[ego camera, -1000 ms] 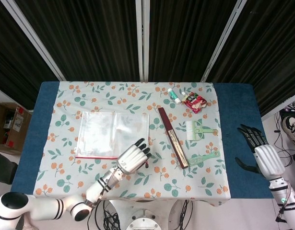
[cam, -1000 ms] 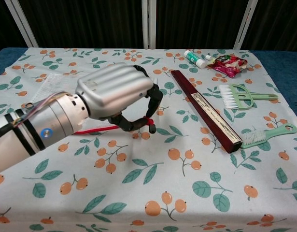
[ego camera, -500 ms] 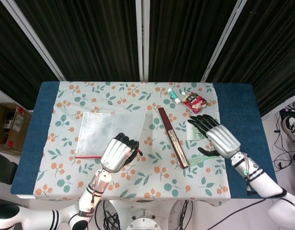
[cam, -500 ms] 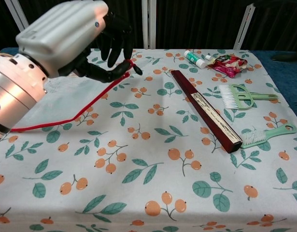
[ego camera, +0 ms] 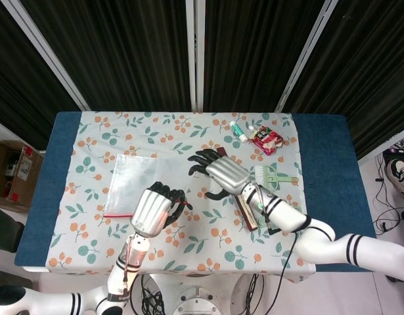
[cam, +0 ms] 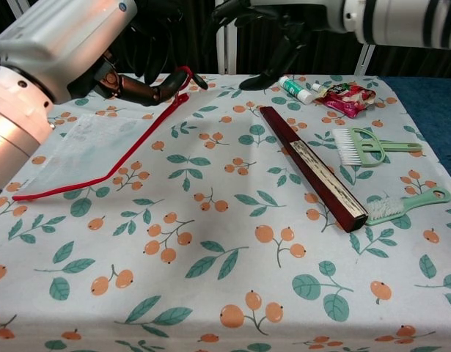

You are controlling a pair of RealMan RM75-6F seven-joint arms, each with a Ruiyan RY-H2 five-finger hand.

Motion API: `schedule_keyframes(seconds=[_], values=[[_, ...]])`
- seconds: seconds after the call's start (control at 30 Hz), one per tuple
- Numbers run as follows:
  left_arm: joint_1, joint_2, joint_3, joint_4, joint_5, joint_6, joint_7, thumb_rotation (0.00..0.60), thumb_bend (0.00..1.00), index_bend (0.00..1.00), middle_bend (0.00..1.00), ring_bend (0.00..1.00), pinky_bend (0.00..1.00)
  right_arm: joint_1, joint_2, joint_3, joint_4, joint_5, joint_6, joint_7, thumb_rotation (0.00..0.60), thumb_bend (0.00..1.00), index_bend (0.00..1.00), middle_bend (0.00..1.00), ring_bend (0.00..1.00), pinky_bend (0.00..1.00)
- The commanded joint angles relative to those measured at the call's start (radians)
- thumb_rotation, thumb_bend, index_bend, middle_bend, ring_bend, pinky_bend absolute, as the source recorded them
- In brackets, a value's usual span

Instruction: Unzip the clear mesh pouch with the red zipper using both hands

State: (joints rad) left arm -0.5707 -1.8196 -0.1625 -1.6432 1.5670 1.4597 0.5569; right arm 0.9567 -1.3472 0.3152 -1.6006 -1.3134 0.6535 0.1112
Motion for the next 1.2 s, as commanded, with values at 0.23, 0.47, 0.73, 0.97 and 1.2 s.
schedule_keyframes(seconds=[0.23,0.47,0.73,0.97,1.2], values=[[0.013,0.011,-0.009,-0.006,0.002,0.004,-0.008,0.600,0.36,0.70,0.72,0.65,0.55,0.052,-0.093,0.003,0.063,0.021,-0.013,0.068,0.600,0.18,0.40,0.14,0.00,0.01],[0.024,0.016,-0.015,-0.012,0.008,0.010,-0.014,0.600,0.36,0.70,0.72,0.65,0.55,0.058,-0.112,-0.003,0.096,-0.014,-0.005,0.176,0.600,0.18,0.46,0.17,0.00,0.02],[0.029,0.021,-0.027,-0.017,0.003,0.006,-0.016,0.600,0.36,0.70,0.72,0.65,0.55,0.070,-0.113,-0.026,0.114,-0.067,-0.009,0.274,0.600,0.18,0.51,0.19,0.00,0.03],[0.032,0.023,-0.033,-0.020,0.002,0.003,-0.019,0.600,0.36,0.70,0.72,0.65,0.55,0.084,-0.129,-0.038,0.140,-0.090,0.000,0.321,0.600,0.20,0.54,0.20,0.00,0.04],[0.036,0.026,-0.035,-0.021,-0.001,-0.002,-0.024,0.600,0.36,0.70,0.72,0.65,0.55,0.097,-0.155,-0.044,0.168,-0.092,0.012,0.345,0.600,0.20,0.54,0.21,0.00,0.04]])
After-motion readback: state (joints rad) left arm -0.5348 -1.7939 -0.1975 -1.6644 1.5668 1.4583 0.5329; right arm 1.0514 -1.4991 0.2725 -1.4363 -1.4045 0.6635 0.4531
